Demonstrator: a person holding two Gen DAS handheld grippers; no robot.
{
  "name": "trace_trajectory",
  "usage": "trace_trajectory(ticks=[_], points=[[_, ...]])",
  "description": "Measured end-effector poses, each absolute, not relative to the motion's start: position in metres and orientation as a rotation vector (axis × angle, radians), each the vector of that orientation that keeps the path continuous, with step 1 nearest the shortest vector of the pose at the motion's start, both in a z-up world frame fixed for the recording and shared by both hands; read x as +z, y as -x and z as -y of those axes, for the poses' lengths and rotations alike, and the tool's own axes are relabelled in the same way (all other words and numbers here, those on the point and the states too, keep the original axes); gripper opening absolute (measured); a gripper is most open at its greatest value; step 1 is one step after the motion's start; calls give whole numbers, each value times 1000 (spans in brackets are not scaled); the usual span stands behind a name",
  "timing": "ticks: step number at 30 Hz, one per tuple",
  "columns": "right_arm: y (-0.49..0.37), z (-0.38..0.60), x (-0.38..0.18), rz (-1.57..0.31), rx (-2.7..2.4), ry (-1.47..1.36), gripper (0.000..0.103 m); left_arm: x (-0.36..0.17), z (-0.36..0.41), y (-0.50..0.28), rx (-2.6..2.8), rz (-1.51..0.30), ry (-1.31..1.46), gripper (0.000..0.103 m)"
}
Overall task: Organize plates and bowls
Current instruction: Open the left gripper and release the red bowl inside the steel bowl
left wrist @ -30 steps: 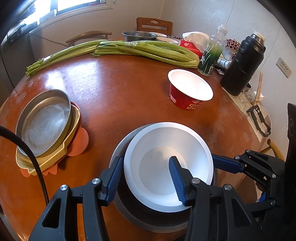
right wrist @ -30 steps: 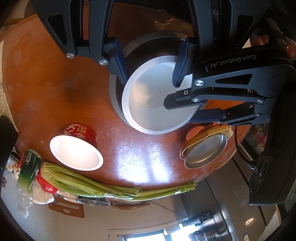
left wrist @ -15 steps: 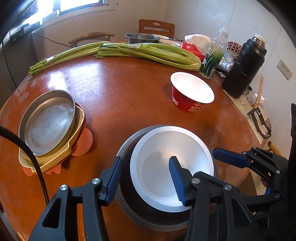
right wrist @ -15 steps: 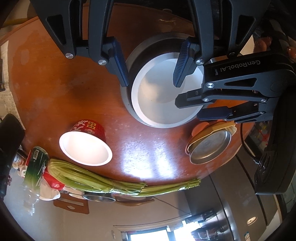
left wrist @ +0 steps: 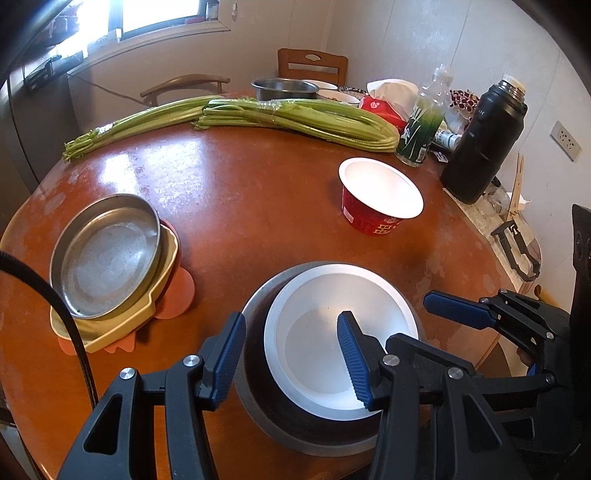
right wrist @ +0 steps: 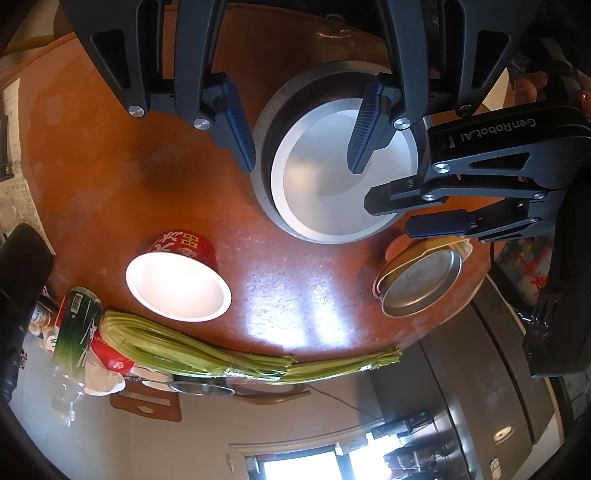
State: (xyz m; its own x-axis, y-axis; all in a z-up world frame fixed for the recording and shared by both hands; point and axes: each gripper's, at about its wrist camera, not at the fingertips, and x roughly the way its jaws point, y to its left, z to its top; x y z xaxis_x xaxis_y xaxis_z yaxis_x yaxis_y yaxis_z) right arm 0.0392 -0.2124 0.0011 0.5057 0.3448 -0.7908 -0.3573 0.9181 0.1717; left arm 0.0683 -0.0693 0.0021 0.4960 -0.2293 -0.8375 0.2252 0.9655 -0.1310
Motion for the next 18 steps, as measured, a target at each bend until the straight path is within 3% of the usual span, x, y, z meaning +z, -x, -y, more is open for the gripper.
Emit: trace_trajectory(ticks=[18], points=[[-50, 220, 11, -924, 421, 3, 55, 15, 73, -77, -256, -987, -3, 52]])
